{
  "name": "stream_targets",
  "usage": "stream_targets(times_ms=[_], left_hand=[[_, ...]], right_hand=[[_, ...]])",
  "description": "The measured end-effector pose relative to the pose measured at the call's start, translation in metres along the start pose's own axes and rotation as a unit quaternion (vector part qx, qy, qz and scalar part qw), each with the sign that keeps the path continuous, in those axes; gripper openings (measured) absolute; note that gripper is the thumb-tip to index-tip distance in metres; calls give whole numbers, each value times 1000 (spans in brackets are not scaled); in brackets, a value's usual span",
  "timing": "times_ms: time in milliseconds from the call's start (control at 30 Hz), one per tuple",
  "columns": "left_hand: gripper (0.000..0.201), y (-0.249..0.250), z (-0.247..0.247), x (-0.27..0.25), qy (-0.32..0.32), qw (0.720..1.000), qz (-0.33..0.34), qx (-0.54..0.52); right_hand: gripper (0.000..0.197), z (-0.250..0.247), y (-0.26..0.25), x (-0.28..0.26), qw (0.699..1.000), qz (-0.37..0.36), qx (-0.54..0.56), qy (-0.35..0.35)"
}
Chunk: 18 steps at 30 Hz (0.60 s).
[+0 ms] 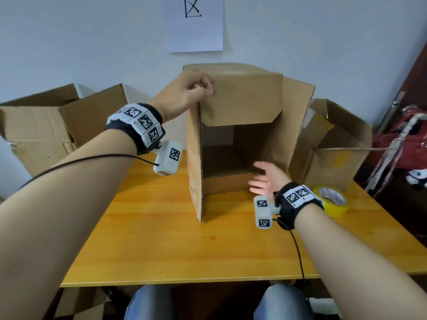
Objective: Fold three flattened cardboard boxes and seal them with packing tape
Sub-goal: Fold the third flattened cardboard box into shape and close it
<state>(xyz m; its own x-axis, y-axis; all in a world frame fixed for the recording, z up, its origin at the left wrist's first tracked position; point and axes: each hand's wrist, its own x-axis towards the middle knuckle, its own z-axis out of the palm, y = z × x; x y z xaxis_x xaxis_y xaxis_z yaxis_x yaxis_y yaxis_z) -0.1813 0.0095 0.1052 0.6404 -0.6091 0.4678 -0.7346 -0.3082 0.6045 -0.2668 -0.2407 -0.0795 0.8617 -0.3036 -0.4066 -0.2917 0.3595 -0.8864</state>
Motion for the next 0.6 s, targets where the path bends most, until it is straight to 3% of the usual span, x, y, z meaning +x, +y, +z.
stream_targets(times_ms=[100, 200, 333, 467, 600], left_hand=[[62, -6, -2, 2, -3, 998, 28, 48], [80, -7, -9, 2, -49, 995, 52, 70], [66, -11, -10, 7, -26, 992, 46, 112], [81, -14, 2, 17, 7, 989, 53, 139], [77, -16, 13, 26, 26, 984, 64, 167]], right_hand=[[40, 8, -9, -3, 999, -40, -19, -13], [43, 8, -8, -2, 998, -42, -33, -36], [45, 5, -3, -1, 997, -40, -26, -59], [44, 2, -12, -8, 994, -28, -68, -75], [26, 7, -38, -37, 979, -144, -122, -74]])
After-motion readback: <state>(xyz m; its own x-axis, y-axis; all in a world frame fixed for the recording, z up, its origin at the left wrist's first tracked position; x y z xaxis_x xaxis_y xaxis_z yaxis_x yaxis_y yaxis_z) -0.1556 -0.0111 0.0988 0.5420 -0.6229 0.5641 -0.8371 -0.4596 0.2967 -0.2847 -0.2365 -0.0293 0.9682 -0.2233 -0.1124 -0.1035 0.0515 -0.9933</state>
